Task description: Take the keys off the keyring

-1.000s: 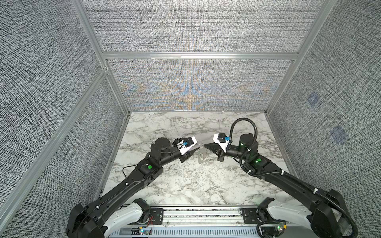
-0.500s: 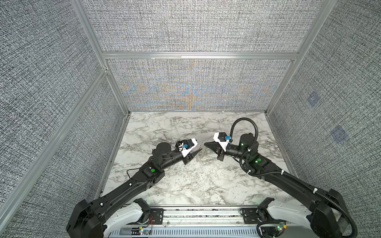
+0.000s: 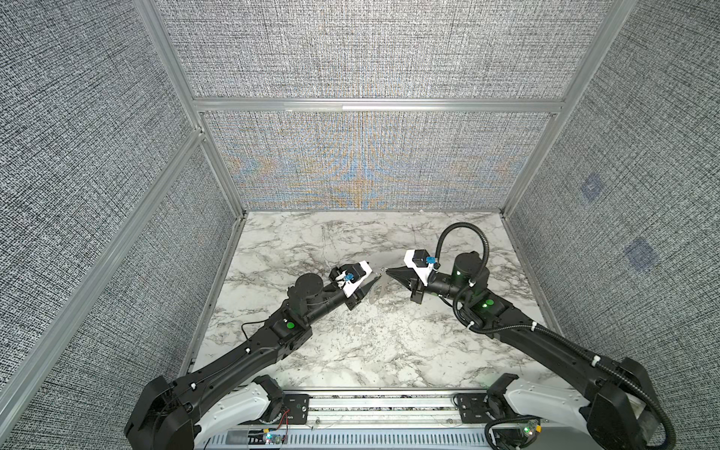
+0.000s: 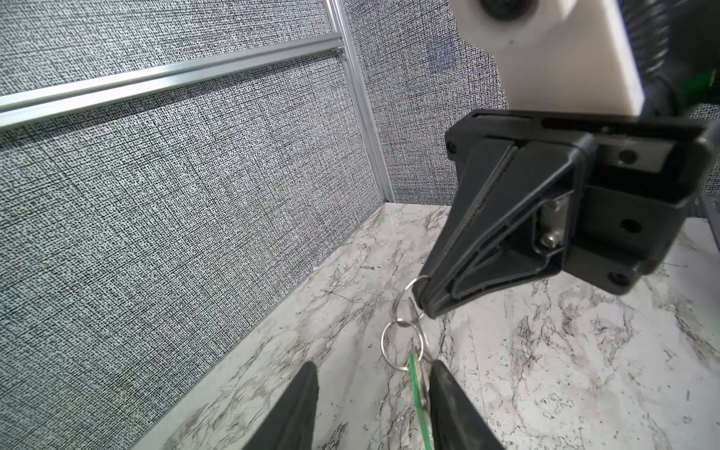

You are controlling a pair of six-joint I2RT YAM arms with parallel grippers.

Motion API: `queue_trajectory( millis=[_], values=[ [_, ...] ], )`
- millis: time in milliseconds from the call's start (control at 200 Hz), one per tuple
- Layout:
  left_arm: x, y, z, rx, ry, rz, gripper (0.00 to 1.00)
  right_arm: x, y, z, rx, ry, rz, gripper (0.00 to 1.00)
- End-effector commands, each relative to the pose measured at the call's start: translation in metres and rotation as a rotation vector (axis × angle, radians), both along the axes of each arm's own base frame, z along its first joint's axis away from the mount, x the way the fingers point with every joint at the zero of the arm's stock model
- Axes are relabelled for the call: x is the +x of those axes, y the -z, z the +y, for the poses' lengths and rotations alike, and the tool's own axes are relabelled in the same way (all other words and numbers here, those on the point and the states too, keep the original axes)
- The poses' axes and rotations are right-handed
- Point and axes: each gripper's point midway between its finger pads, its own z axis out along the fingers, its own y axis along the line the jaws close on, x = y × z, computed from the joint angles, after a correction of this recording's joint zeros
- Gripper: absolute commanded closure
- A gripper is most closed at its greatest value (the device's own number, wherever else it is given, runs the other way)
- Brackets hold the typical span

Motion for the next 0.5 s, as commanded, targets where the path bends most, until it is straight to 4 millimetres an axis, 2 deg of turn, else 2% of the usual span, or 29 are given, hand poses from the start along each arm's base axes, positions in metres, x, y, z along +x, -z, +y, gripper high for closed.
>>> queue_trajectory(
  millis=[0,90,175,495],
  values=[
    [-0.001,-0.018,0.004,-0.043,-0.011,-0.049,0.51,0.002,-0.01,0.0,0.026,0.006,-0.027,1.0],
    [0.0,-0.021,0.01,-0.035,-0.043,-0.058,0.5,0.002,-0.008,0.0,0.022,0.009,-0.029,1.0],
    [0.0,-0.016,0.013,-0.018,-0.057,-0.049,0.5,0.003,-0.009,0.0,0.021,0.011,-0.031,1.0],
    [-0.005,0.012,0.003,0.009,-0.009,0.016,0.52,0.007,-0.012,-0.003,0.022,0.038,-0.047,1.0]
  ],
)
